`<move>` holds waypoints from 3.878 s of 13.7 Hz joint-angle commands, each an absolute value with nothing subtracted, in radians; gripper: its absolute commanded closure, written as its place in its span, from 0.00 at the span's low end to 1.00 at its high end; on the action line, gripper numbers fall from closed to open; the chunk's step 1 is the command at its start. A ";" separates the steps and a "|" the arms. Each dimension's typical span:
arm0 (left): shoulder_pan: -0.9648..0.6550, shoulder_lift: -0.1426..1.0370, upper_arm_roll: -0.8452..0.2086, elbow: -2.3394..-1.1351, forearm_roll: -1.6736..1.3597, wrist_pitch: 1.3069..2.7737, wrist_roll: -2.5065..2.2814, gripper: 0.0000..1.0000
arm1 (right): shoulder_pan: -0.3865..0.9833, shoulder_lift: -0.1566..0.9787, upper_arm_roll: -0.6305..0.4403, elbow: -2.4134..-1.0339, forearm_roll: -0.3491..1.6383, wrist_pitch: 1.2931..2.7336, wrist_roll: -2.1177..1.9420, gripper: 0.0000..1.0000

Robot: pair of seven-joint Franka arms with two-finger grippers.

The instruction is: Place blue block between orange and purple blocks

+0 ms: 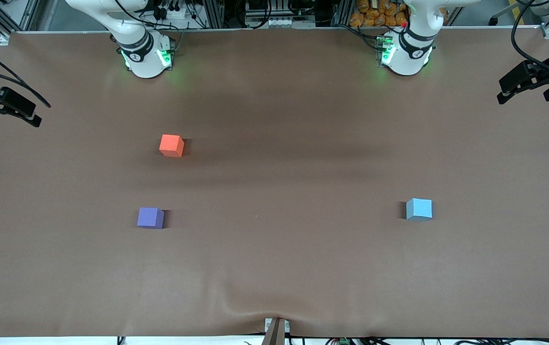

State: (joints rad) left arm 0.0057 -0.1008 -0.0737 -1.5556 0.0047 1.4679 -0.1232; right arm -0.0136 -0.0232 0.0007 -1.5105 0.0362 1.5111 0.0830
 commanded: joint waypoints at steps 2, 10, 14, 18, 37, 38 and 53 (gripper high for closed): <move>0.008 -0.115 -0.072 -1.560 0.002 1.448 -0.118 0.00 | -0.034 -0.025 0.009 -1.503 0.058 1.502 0.069 0.00; 0.002 -0.087 -0.086 -1.548 0.000 1.422 -0.124 0.00 | -0.035 -0.025 0.008 -1.503 0.058 1.502 0.069 0.00; 0.008 -0.090 -0.081 -1.548 -0.005 1.422 -0.135 0.00 | -0.035 -0.025 0.009 -1.503 0.058 1.502 0.069 0.00; 0.009 -0.089 -0.081 -1.546 -0.011 1.424 -0.137 0.00 | -0.035 -0.025 0.009 -1.505 0.058 1.502 0.069 0.00; 0.014 0.057 -0.090 -1.793 -0.012 1.788 -0.144 0.00 | -0.038 -0.025 0.009 -1.505 0.058 1.502 0.069 0.00; 0.014 0.066 -0.089 -1.846 -0.011 1.875 -0.144 0.00 | -0.038 -0.025 0.009 -1.505 0.058 1.502 0.069 0.00; 0.005 0.411 -0.091 -1.870 -0.002 2.250 -0.135 0.00 | -0.040 -0.025 0.008 -1.505 0.058 1.502 0.069 0.00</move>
State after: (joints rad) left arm 0.0095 0.3781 -0.0870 -1.9112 0.0026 2.2457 -0.1393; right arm -0.0163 -0.0231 -0.0031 -1.5107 0.0362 1.5103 0.0830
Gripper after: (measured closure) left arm 0.000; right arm 0.000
